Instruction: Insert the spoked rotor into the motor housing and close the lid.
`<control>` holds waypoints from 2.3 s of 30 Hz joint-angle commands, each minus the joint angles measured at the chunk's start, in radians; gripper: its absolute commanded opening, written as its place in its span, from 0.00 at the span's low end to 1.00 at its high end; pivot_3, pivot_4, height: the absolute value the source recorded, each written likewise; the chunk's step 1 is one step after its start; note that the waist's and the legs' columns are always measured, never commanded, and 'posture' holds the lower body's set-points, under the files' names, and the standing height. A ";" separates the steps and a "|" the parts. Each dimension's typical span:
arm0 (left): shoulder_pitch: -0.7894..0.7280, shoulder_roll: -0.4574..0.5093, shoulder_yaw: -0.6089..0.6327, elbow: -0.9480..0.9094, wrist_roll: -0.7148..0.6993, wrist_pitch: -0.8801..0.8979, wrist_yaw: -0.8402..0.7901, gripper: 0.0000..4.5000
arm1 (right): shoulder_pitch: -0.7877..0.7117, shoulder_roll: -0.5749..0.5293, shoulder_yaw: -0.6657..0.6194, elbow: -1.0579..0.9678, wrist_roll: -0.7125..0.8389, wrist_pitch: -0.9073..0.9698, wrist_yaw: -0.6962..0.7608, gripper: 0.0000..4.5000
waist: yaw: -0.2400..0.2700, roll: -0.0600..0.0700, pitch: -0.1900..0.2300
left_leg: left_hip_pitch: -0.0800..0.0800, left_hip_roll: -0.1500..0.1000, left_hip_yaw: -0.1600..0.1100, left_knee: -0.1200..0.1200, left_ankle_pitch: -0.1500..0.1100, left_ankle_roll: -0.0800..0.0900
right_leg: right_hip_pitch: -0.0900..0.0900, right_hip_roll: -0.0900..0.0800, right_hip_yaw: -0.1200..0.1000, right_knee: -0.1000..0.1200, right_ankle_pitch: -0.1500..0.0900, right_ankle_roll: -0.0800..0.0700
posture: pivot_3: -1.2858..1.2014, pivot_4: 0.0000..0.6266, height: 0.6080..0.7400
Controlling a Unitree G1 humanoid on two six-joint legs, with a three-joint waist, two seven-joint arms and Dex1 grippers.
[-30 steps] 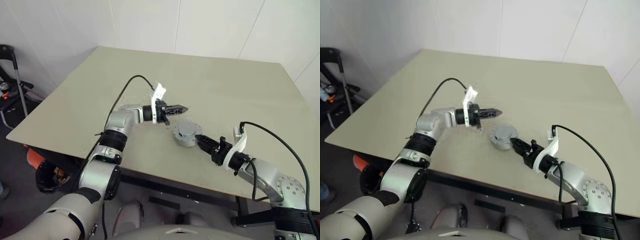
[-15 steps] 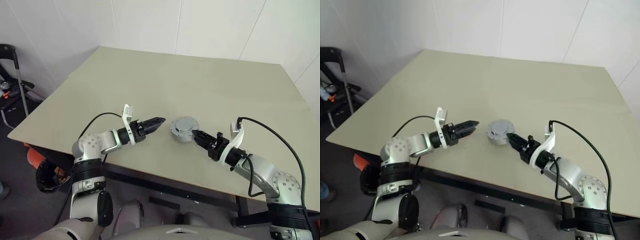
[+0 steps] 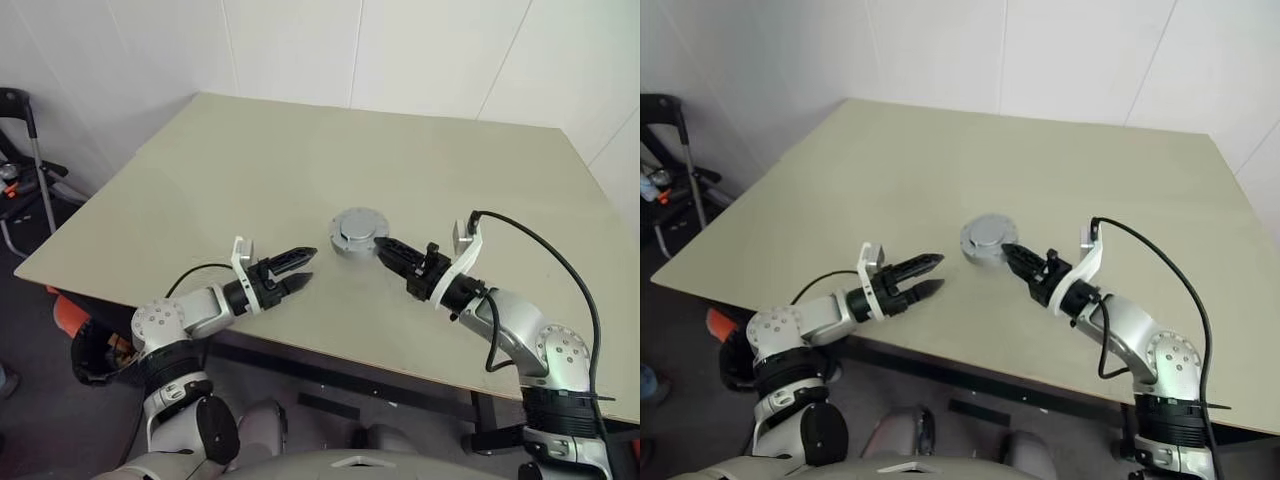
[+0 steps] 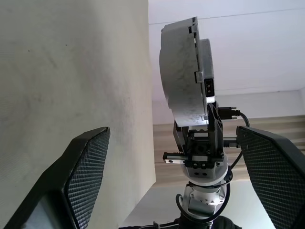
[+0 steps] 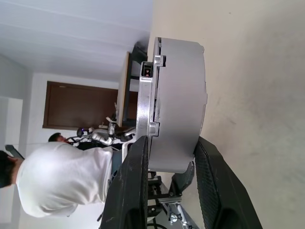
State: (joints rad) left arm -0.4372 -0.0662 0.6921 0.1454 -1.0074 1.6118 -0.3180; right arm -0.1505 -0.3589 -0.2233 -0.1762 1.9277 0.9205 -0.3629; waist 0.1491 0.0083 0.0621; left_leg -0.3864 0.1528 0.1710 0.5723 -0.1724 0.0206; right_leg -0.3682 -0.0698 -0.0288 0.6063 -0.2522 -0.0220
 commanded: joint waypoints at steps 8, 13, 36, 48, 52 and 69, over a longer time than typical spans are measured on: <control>-0.075 -0.054 0.011 0.015 -0.157 -0.033 -0.005 1.00 | -0.058 0.028 -0.023 -0.107 0.045 -0.002 -0.018 0.26 | -0.001 0.000 0.000 | 0.000 0.000 0.000 0.000 0.000 0.000 | 0.000 0.000 0.001 0.000 -0.001 0.003 | 0.52 0.00 1.00; -0.079 -0.062 -0.006 0.042 -0.206 -0.060 0.011 1.00 | -0.053 0.035 -0.012 -0.118 0.045 0.012 -0.017 0.26 | 0.000 0.000 0.000 | 0.000 0.000 0.000 0.000 0.000 0.000 | 0.000 0.000 0.001 0.000 0.002 0.005 | 0.52 0.00 1.00; -0.105 -0.016 -0.151 0.198 -0.201 -0.271 -0.026 1.00 | -0.075 0.071 0.027 -0.172 0.045 0.016 -0.035 0.26 | -0.001 0.000 0.000 | 0.000 -0.001 0.000 0.000 0.000 0.000 | 0.000 0.000 0.001 0.000 0.003 0.012 | 0.52 0.00 1.00; -0.114 -0.016 -0.172 0.209 -0.230 -0.287 -0.025 0.57 | -0.081 0.078 0.033 -0.177 0.045 0.014 -0.043 0.26 | -0.001 0.000 0.000 | 0.000 -0.001 -0.001 0.000 0.000 0.000 | 0.000 0.000 0.001 0.000 0.004 0.011 | 0.52 0.00 1.00; -0.106 -0.016 -0.178 0.204 -0.240 -0.292 -0.026 0.47 | -0.081 0.078 0.032 -0.176 0.045 0.014 -0.045 0.26 | -0.001 0.000 0.000 | 0.000 -0.001 -0.001 0.000 0.000 0.000 | 0.000 0.000 0.001 0.000 0.004 0.011 | 0.52 0.00 1.00; -0.080 -0.007 -0.190 0.184 -0.275 -0.327 -0.012 0.47 | -0.080 0.046 0.041 -0.174 0.045 -0.014 -0.046 0.80 | -0.001 0.000 0.000 | 0.000 -0.001 -0.001 0.000 0.000 0.000 | 0.000 0.000 0.001 0.000 0.006 0.016 | 0.52 0.00 1.00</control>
State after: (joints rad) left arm -0.5061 -0.0749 0.5076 0.3655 -1.2510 1.2933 -0.3210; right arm -0.2012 -0.3083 -0.1735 -0.2923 1.9354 0.9228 -0.4339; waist 0.1484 0.0079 0.0622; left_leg -0.3864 0.1517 0.1703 0.5725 -0.1725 0.0204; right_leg -0.3679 -0.0699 -0.0274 0.6063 -0.2464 -0.0060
